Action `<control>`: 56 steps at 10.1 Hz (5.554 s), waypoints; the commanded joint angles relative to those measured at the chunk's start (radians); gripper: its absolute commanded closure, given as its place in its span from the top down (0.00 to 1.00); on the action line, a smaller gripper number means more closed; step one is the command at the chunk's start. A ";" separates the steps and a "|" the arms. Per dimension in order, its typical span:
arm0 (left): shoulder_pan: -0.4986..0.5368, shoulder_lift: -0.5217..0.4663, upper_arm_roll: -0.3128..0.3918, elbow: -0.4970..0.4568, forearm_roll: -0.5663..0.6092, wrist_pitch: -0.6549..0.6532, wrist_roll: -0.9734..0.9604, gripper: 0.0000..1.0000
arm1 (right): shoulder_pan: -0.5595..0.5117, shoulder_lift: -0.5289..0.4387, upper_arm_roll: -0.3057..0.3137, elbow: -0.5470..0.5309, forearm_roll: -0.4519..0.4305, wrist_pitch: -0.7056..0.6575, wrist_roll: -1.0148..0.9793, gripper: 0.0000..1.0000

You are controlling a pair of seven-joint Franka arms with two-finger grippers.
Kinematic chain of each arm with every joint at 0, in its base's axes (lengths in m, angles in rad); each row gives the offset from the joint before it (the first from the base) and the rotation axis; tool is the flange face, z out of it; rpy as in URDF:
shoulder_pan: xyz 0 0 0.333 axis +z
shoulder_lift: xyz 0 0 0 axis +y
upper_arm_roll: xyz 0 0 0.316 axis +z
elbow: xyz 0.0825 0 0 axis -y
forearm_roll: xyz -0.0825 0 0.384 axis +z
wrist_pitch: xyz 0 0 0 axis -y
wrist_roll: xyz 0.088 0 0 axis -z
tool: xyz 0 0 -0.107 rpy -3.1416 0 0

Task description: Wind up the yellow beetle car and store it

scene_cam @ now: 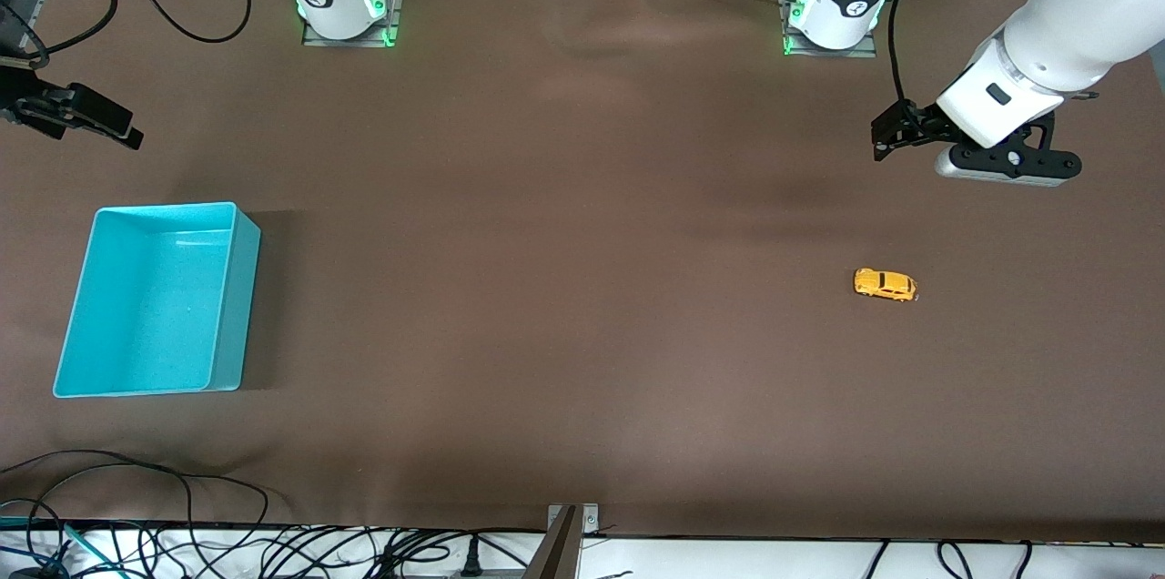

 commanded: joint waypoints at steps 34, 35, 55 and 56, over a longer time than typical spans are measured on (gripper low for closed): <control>0.204 0.512 0.004 -0.040 0.125 0.469 1.688 1.00 | 0.009 0.063 -0.170 -0.013 0.103 0.048 -0.357 1.00; 0.225 0.512 0.004 -0.114 0.125 0.576 1.727 1.00 | 0.009 0.064 -0.170 -0.008 0.101 0.054 -0.359 1.00; 0.110 0.479 -0.079 -0.182 0.205 0.551 1.479 0.02 | 0.014 -0.006 0.085 -0.039 -0.046 0.051 0.017 1.00; 0.098 0.505 -0.080 -0.180 0.206 0.563 1.445 0.02 | 0.014 -0.012 0.083 -0.040 -0.046 0.051 0.016 1.00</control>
